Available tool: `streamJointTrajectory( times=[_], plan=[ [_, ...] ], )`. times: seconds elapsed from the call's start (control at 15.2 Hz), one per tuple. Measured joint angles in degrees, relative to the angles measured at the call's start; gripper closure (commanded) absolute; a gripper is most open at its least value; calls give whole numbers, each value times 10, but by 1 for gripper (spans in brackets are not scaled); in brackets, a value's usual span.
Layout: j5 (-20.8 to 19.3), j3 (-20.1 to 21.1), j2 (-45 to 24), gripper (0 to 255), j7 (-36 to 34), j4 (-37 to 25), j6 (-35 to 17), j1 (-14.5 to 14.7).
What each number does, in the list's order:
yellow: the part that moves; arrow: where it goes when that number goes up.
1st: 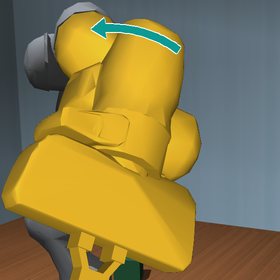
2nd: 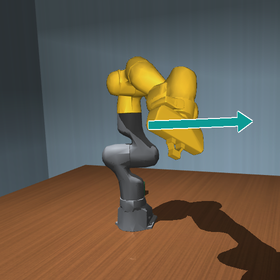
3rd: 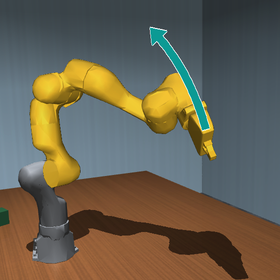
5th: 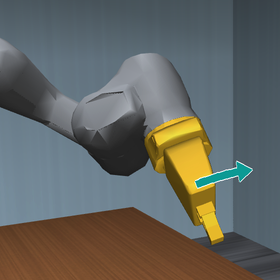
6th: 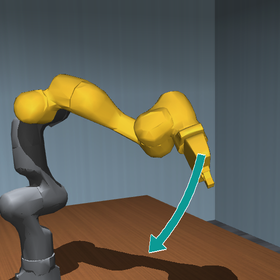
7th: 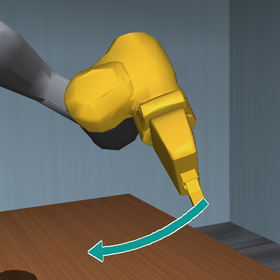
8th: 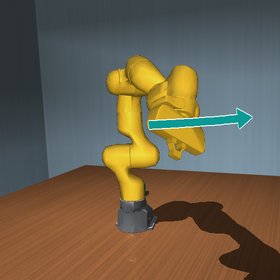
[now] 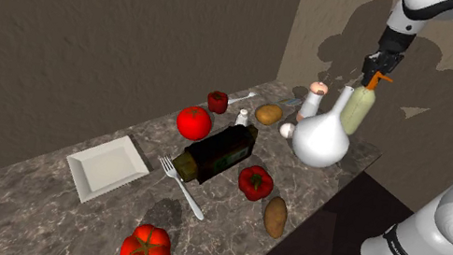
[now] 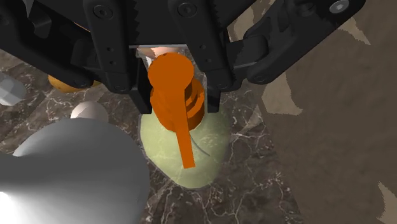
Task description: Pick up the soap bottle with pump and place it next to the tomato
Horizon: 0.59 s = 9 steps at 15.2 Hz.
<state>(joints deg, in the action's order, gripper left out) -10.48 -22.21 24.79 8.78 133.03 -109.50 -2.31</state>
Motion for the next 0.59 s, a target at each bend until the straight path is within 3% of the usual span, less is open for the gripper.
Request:
streamJointTrajectory(
  times=[0.59],
  plan=[
    [6, 10, 6, 255, 1, -65, 72, 3]
  ],
)
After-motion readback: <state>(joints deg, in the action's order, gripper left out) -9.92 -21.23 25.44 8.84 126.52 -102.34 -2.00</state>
